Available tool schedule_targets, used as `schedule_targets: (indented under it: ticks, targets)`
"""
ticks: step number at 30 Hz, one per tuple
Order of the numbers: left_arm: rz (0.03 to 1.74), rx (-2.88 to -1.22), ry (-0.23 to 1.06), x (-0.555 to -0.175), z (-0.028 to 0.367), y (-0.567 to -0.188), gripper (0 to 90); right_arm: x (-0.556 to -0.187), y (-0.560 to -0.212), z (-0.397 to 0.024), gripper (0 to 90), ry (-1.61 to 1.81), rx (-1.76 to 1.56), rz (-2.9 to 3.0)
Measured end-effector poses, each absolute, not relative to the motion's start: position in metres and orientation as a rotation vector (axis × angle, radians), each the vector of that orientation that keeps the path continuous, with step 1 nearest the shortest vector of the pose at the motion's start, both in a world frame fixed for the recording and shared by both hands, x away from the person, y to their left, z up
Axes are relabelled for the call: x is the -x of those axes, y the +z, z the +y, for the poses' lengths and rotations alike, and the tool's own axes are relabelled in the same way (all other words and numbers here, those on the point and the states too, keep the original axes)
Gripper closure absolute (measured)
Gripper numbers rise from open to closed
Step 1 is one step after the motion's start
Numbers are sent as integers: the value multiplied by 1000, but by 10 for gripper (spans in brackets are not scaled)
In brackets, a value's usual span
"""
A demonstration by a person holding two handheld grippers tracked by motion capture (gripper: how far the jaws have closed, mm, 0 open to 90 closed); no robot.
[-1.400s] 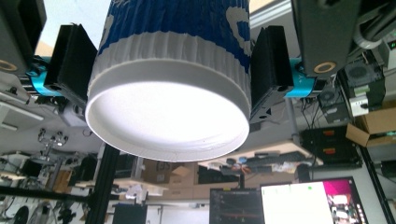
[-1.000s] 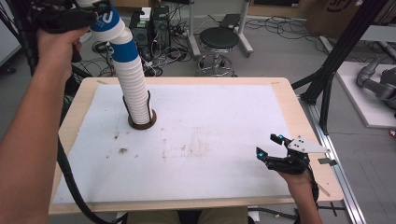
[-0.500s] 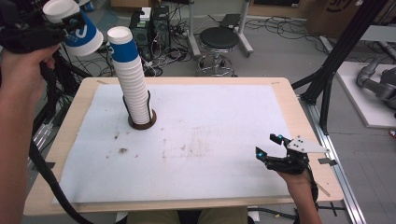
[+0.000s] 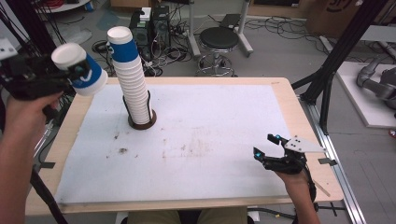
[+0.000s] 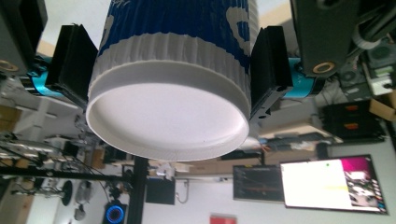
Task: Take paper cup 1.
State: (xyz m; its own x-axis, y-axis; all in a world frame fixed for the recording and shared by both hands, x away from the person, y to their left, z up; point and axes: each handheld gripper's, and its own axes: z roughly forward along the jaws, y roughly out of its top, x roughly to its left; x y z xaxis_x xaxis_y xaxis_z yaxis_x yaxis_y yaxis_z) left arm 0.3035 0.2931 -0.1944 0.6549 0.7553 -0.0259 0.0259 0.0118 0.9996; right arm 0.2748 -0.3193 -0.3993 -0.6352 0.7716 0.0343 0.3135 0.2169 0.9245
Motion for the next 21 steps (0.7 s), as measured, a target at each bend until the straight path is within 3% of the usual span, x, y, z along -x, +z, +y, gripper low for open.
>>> schedule_targets:
  ticks: [8,21]
  targets:
    - [655,-1500,570,-299,270,-248,279,-279,-401,-313,210,1399,-989,2082]
    - [632,-1573,488,-301,240,-301,279,-281,-398,-312,210,1412,-992,2079]
